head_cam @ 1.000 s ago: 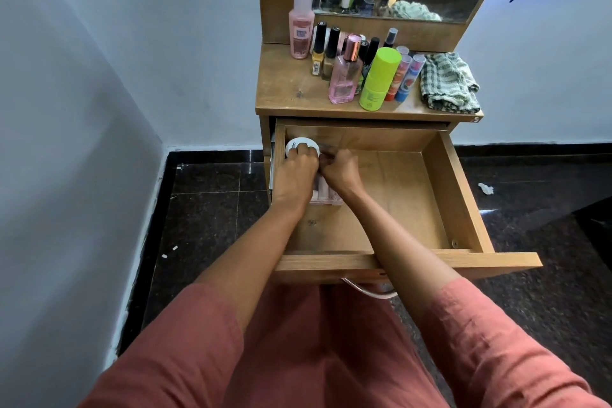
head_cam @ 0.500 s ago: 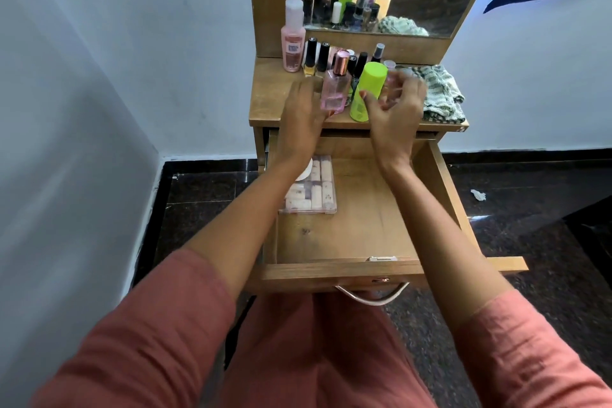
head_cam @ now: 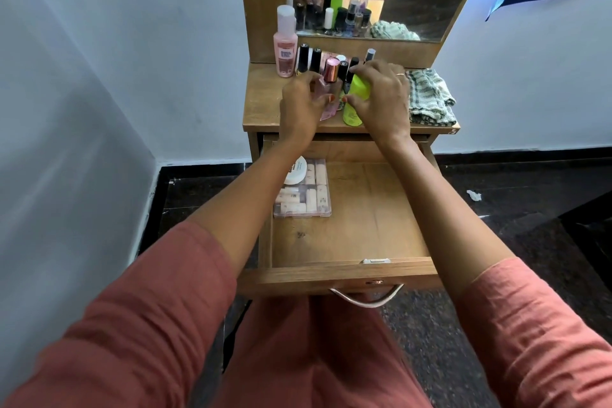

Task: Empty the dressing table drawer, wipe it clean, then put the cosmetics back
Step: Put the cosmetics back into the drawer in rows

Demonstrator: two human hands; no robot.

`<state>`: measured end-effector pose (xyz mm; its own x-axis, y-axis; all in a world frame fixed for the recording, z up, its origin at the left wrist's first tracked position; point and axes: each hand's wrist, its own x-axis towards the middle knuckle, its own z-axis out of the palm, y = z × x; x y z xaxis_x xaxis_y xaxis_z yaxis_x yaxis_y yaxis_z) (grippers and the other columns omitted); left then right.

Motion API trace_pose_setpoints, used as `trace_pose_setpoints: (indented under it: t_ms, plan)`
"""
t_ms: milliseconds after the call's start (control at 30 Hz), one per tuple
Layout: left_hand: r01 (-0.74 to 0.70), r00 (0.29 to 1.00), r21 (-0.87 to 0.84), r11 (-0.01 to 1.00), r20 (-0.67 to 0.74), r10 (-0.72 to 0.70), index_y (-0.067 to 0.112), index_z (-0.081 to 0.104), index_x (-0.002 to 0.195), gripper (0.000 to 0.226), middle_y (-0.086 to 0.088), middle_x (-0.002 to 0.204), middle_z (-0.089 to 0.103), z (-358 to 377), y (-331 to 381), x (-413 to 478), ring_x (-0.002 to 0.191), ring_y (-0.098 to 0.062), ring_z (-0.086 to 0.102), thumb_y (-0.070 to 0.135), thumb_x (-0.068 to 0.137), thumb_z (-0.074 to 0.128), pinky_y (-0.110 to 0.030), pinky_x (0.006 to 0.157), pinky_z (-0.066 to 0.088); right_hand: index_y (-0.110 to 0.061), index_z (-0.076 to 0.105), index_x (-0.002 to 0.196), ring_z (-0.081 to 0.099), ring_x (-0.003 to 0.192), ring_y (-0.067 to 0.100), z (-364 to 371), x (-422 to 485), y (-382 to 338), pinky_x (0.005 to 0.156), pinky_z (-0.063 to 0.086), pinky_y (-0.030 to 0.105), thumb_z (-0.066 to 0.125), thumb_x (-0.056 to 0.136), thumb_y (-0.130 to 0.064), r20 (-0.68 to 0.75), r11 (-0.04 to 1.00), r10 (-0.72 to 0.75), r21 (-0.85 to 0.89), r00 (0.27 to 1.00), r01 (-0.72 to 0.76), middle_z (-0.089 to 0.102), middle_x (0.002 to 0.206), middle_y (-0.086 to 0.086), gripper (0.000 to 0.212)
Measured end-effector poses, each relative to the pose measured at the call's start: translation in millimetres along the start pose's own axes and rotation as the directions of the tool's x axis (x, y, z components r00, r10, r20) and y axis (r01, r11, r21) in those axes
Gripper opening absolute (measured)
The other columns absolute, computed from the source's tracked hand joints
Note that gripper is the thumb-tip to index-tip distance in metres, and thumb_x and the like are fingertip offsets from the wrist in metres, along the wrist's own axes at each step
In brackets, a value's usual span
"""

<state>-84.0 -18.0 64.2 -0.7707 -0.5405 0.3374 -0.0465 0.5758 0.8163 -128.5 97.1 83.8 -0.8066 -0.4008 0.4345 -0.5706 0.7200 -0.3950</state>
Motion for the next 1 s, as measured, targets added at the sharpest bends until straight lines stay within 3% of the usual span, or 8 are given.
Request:
trace_pose_setpoints:
  t_ms: [100, 167, 300, 500, 567, 700, 933, 1000]
  plan:
    - [-0.02, 1.0, -0.021, 1.0, -0.001, 0.02, 0.005, 0.064, 0.105, 0.025, -0.011, 0.099, 0.067, -2.0, 0.2, -5.0, 0.09, -0.019, 0.062, 0.015, 0.082, 0.066, -0.029, 0.076, 0.049, -0.014, 0.052, 0.126, 0.053, 0.112, 0.024, -3.8, -7.1, -4.4, 0.093, 0.047, 0.038, 0.066, 0.08, -0.01, 0.048, 0.997, -0.069, 0.035, 0.996, 0.068, 0.049, 0.127, 0.007, 0.048]
    - [-0.029, 1.0, -0.021, 0.999, -0.001, 0.029, 0.004, 0.065, 0.103, 0.022, -0.011, 0.099, 0.068, -3.4, 1.4, -8.2, 0.091, -0.019, 0.062, 0.013, 0.082, 0.065, -0.026, 0.074, 0.047, -0.013, 0.051, 0.126, 0.055, 0.109, 0.029, -5.8, -10.7, -6.8, 0.085, 0.05, 0.041, 0.064, 0.079, -0.003, 0.053, 0.997, -0.083, 0.003, 0.995, 0.083, 0.046, 0.127, 0.01, 0.05]
    - [-0.046, 0.999, -0.029, 0.999, 0.017, 0.046, 0.005, 0.066, 0.104, 0.022, -0.01, 0.101, 0.069, -5.4, 5.0, -18.4, 0.09, -0.018, 0.062, 0.013, 0.084, 0.065, -0.023, 0.072, 0.046, -0.01, 0.053, 0.123, 0.056, 0.108, 0.03, -11.9, -17.3, -6.2, 0.087, 0.049, 0.04, 0.063, 0.077, 0.002, 0.056, 0.998, -0.052, 0.047, 0.997, 0.05, 0.047, 0.124, 0.012, 0.049]
    - [-0.073, 0.995, -0.119, 0.99, 0.058, 0.081, 0.002, 0.067, 0.104, 0.025, -0.013, 0.096, 0.07, -11.0, 11.9, -40.2, 0.083, -0.016, 0.061, 0.01, 0.08, 0.068, -0.02, 0.068, 0.046, -0.008, 0.057, 0.122, 0.052, 0.112, 0.024, -28.3, -40.1, 5.6, 0.093, 0.037, 0.019, 0.073, 0.071, -0.001, 0.078, 0.98, -0.018, 0.197, 0.997, 0.002, 0.052, 0.12, 0.014, 0.054]
    - [-0.088, 0.989, -0.159, 0.983, 0.101, 0.104, 0.001, 0.067, 0.102, 0.024, -0.014, 0.094, 0.07, -9.0, 12.3, -48.6, 0.082, -0.017, 0.062, 0.007, 0.079, 0.067, -0.018, 0.069, 0.048, -0.009, 0.057, 0.122, 0.053, 0.112, 0.025, -32.9, -46.8, 14.3, 0.094, 0.04, 0.024, 0.074, 0.069, -0.001, 0.085, 0.979, 0.009, 0.202, 0.996, -0.026, 0.053, 0.12, 0.015, 0.056]
    - [-0.016, 0.978, -0.16, 0.987, 0.204, 0.049, 0.001, 0.065, 0.108, 0.031, -0.014, 0.101, 0.07, 9.1, 6.1, -62.9, 0.089, -0.022, 0.065, 0.004, 0.077, 0.069, -0.031, 0.081, 0.053, -0.008, 0.058, 0.119, 0.053, 0.11, 0.028, -36.3, -58.4, 39.0, 0.091, 0.042, 0.031, 0.076, 0.066, -0.002, 0.112, 0.98, 0.086, 0.169, 0.99, -0.105, 0.055, 0.119, 0.017, 0.056]
    - [0.1, 0.96, -0.144, 0.984, 0.274, -0.058, 0.002, 0.069, 0.093, 0.018, -0.015, 0.089, 0.071, 50.4, -6.1, -82.7, 0.078, -0.015, 0.059, -0.003, 0.078, 0.062, -0.029, 0.071, 0.047, -0.004, 0.058, 0.116, 0.052, 0.11, 0.031, -20.4, -75.8, 88.6, 0.089, 0.037, 0.026, 0.074, 0.067, 0.003, 0.188, 0.964, 0.233, 0.088, 0.954, -0.252, 0.052, 0.119, 0.02, 0.051]
    - [0.116, 0.956, -0.138, 0.984, 0.286, -0.073, -0.002, 0.069, 0.091, 0.015, -0.012, 0.082, 0.068, 58.4, -7.6, -85.1, 0.076, -0.014, 0.056, -0.004, 0.078, 0.061, -0.021, 0.066, 0.045, -0.003, 0.056, 0.115, 0.052, 0.108, 0.033, -13.3, -79.5, 99.5, 0.088, 0.036, 0.025, 0.071, 0.069, 0.005, 0.183, 0.958, 0.261, 0.069, 0.948, -0.277, 0.052, 0.118, 0.02, 0.05]
